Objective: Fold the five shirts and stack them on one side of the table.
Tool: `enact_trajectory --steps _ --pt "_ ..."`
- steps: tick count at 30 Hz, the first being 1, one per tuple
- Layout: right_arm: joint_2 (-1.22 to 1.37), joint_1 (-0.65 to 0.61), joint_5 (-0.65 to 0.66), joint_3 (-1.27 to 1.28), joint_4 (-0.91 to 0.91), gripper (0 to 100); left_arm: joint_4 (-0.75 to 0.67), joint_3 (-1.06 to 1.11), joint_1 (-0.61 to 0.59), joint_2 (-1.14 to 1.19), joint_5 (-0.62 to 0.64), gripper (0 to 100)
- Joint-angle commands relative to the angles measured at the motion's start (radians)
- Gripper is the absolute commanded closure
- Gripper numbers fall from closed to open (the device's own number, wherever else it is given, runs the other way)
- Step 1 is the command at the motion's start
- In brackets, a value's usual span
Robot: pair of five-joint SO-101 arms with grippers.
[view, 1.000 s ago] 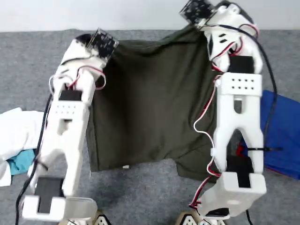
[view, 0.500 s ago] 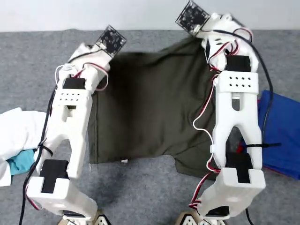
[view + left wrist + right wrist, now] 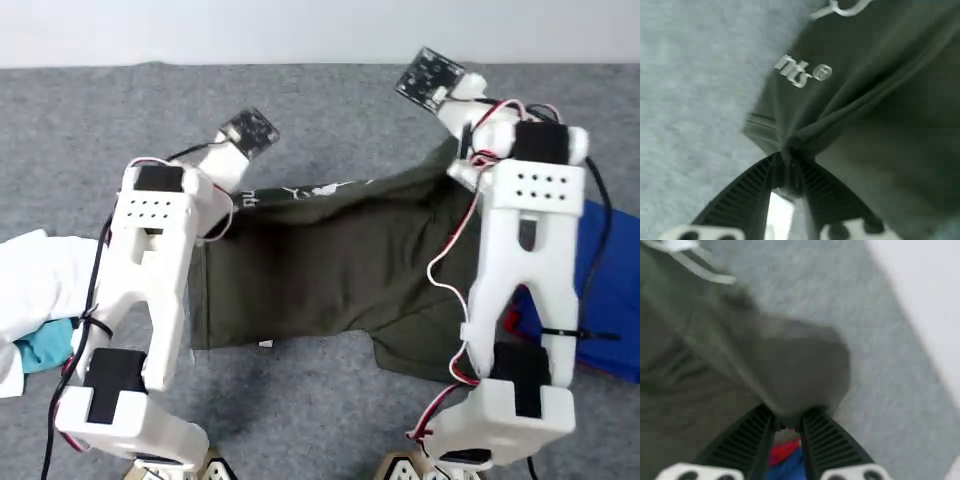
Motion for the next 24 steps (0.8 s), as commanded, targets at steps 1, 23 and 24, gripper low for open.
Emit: enact_trajectory --steps 1,23,24 --pt "-0.074 0.044 0.002 -0.011 0.159 98.8 0.175 -0.036 0.044 -0.055 -0.097 100" --pt "-0.407 0.097 -0.041 0.575 0.372 98.7 0.265 0.113 -0.037 -0.057 -0.143 99" --pt "-0.42 0.097 -0.041 0.595 0.372 98.7 0.275 0.117 -0.044 -0.057 -0.153 99"
